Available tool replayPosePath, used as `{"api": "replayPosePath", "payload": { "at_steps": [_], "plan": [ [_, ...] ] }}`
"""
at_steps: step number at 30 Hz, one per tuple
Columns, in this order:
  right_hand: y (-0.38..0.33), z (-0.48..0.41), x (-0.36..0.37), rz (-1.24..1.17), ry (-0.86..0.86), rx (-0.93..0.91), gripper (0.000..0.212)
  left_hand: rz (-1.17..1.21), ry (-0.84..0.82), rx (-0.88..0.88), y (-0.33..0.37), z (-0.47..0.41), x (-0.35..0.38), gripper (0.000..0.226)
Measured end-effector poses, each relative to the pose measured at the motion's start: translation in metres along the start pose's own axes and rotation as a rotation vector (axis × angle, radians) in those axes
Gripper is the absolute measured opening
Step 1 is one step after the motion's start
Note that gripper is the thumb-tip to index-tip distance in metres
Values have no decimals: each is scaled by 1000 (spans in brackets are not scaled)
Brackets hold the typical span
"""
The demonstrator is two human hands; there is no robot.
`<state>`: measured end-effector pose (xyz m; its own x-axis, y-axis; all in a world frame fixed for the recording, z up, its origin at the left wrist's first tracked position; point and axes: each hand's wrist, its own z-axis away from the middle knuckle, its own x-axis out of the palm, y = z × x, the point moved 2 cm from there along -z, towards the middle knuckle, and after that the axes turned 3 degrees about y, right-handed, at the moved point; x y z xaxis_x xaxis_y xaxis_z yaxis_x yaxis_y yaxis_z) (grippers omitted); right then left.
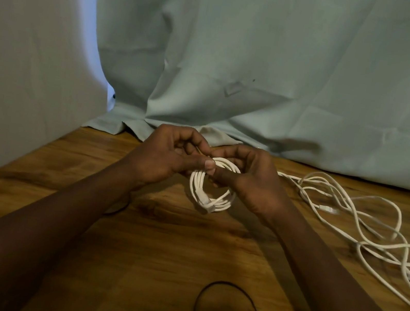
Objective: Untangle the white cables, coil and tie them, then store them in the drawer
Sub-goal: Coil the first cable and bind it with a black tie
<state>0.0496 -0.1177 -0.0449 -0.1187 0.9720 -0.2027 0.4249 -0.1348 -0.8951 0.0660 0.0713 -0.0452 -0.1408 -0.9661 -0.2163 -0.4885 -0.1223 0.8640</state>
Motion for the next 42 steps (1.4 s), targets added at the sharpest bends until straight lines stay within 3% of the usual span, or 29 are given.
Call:
{"api": "replayPosePath", "payload": {
  "at_steps": [7,14,19,23,29,34,39,42],
  "plan": [
    [-3,2,4,-46,-60,-87,27,159,0,-148,-8,5,4,32],
    [1,3,10,-73,15,-126,20,246,82,-133,-7,4,9,25],
    [4,1,2,-96,84,-71,22,318,-4,-233,-5,3,-4,16],
    [6,2,3,-78,44,-51,20,303,-38,-279,-5,4,-4,29],
    [6,2,5,-62,23,-14,22,-73,-60,-32,1,-2,-10,11],
    [7,5,5,-40,-14,51,23,-412,-83,171,-3,-2,-2,14],
    [7,5,4,-131,-23,103,27,-397,-2,229,-8,1,2,16],
    [8,6,7,-226,-10,149,29,-306,8,154,-9,1,2,20]
  ]
}}
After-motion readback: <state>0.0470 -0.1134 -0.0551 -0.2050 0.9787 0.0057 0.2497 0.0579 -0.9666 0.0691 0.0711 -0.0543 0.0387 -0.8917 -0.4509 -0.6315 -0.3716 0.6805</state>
